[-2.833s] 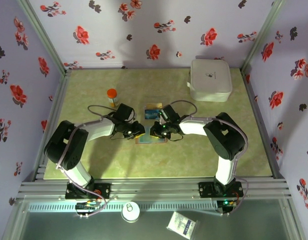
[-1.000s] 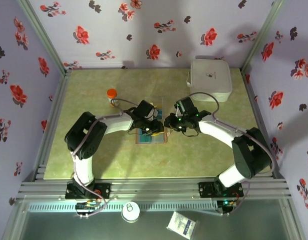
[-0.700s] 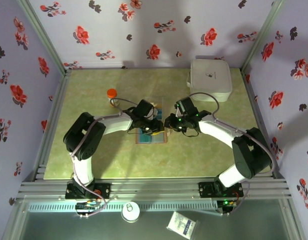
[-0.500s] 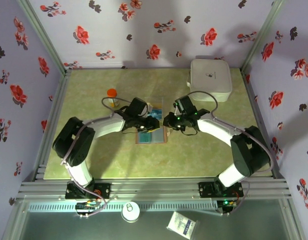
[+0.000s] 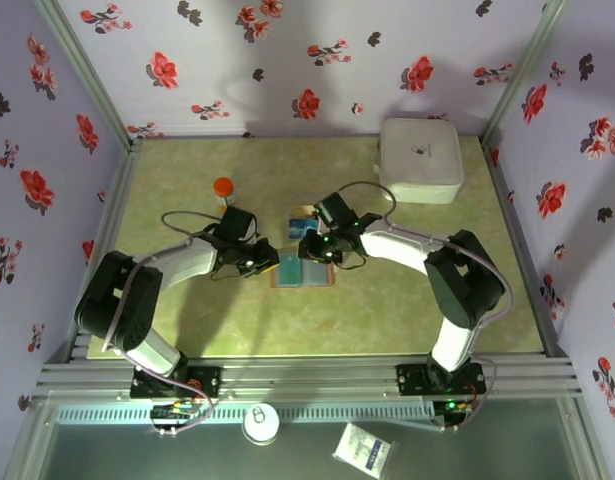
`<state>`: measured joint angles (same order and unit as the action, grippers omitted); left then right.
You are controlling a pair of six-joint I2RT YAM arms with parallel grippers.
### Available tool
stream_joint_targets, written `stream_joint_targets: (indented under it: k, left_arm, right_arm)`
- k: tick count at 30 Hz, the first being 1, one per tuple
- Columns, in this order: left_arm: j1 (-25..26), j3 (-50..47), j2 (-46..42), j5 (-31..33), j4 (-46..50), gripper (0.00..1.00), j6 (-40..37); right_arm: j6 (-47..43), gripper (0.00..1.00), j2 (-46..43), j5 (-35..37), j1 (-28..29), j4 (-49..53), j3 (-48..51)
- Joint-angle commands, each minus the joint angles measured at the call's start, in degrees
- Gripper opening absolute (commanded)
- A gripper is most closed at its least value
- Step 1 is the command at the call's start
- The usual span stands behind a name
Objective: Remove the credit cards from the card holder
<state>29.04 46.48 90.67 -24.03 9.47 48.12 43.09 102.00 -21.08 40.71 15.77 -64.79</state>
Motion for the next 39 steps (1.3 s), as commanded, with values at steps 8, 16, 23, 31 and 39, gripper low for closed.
stream_joint_targets:
  k: [8,16,23,31,39]
  left_arm:
    - [-0.4,1.0,5.1,-2.7,-2.4,0.04,-1.7]
    - [-0.4,0.7,7.3,-2.7,-2.7,0.02,-1.9]
    - [-0.5,0.0,7.3,-2.0,-2.1,0.01,-1.9]
    - [-0.5,-0.3,7.4,-2.1,-1.4,0.01,-2.4]
    - [-0.9,0.1,7.1,-1.0,0.6,0.01,-3.5]
  right_arm:
    - [0.7,0.24,5.0,-2.2,1.3,-1.1,-2.1]
    - [0.9,0.23,7.7,-4.0,1.4,-2.8,-2.3]
    - [1.1,0.22,8.6,-4.2,1.4,-3.5,-2.1]
    - [1.5,0.2,9.0,-5.9,1.4,-5.0,-1.6]
    - [-1.0,0.24,8.1,1.0,1.4,4.5,-3.4]
